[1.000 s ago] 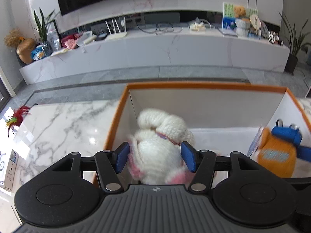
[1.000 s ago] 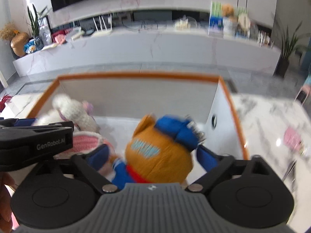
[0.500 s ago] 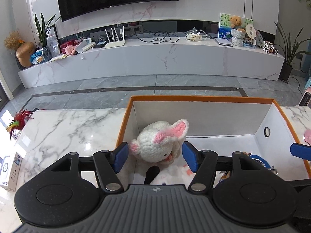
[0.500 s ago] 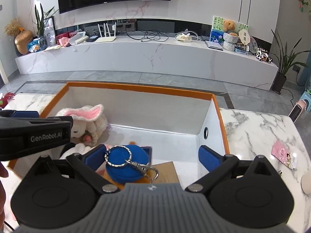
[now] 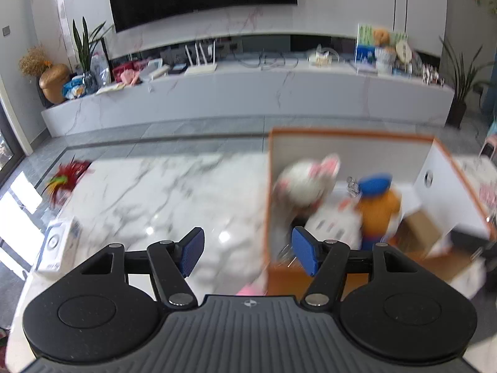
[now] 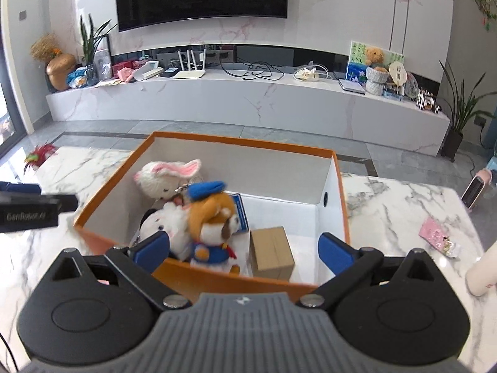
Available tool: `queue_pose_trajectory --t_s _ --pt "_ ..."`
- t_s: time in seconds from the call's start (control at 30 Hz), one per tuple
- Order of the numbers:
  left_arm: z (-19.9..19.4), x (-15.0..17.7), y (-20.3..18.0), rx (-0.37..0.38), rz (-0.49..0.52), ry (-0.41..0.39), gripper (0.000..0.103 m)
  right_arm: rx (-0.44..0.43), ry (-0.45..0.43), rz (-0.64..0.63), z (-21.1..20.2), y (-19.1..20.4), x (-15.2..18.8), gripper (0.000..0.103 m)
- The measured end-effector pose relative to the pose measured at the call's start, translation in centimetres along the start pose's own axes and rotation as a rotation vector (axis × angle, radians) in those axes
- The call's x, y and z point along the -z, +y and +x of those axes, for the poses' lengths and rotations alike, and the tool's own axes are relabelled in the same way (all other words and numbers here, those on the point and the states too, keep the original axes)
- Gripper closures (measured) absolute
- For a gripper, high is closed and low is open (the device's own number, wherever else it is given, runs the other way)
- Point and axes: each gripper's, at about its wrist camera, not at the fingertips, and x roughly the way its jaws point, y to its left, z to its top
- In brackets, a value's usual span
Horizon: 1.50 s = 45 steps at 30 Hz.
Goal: Organize objects
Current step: 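Move the left gripper to the pink wallet while the right withdraws from the box, then close the left gripper on the pink wallet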
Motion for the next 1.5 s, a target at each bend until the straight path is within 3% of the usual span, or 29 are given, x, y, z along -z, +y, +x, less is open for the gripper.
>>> queue_pose_trajectory --t_s 0.17,0.3,0.4,0.47,0.57,0.73,0.9,1.13,1.2,1.33,1.4,1.5 --pt "0.7 3.5 1.3 0.050 0.118 0.076 0.029 0.013 -0.013 -0.023 -3.1 -0.9 1.6 0.001" --pt "2.9 6.4 1.4 0.136 0.244 0.133 0.029 -0.023 0.003 0.024 -4.4 -2.6 3.4 0.001" --pt "4.9 8.2 1.0 0.155 0.334 0.186 0.029 -0.052 0.032 0.055 -4.7 -3.9 4.6 0.001" --pt "6.1 9.1 1.1 0.153 0.365 0.211 0.028 -0.049 0.046 0.058 -4.7 -4.6 5.1 0.001" --pt "6.9 9.5 1.5 0.221 0.372 0.201 0.027 -0.041 0.056 0.063 -4.6 -5.6 5.6 0.001" --pt "8.1 10.2 0.9 0.217 0.446 0.174 0.008 -0.040 0.088 0.101 -3.9 -7.4 6.5 0.001" --pt "9.2 9.7 1.8 0.258 0.357 0.154 0.003 -0.015 0.142 0.108 -2.0 -8.1 7.4 0.001" --pt "9.4 9.4 1.5 0.254 0.341 0.177 0.003 0.047 0.292 0.104 2.6 -8.0 9.7 0.003" --pt "9.4 9.3 1.5 0.250 0.338 0.184 0.004 0.058 0.314 0.100 3.3 -8.1 10.2 0.013" --pt "9.4 9.3 1.3 0.239 0.338 0.195 0.005 0.022 0.360 0.165 4.2 -8.8 10.8 0.054" --pt "9.3 9.2 1.2 0.231 0.333 0.201 0.006 0.012 0.374 0.180 4.5 -8.9 11.0 0.066" --pt "9.1 9.2 1.0 0.218 0.336 0.206 0.008 0.019 0.366 0.178 4.4 -8.8 11.1 0.067"
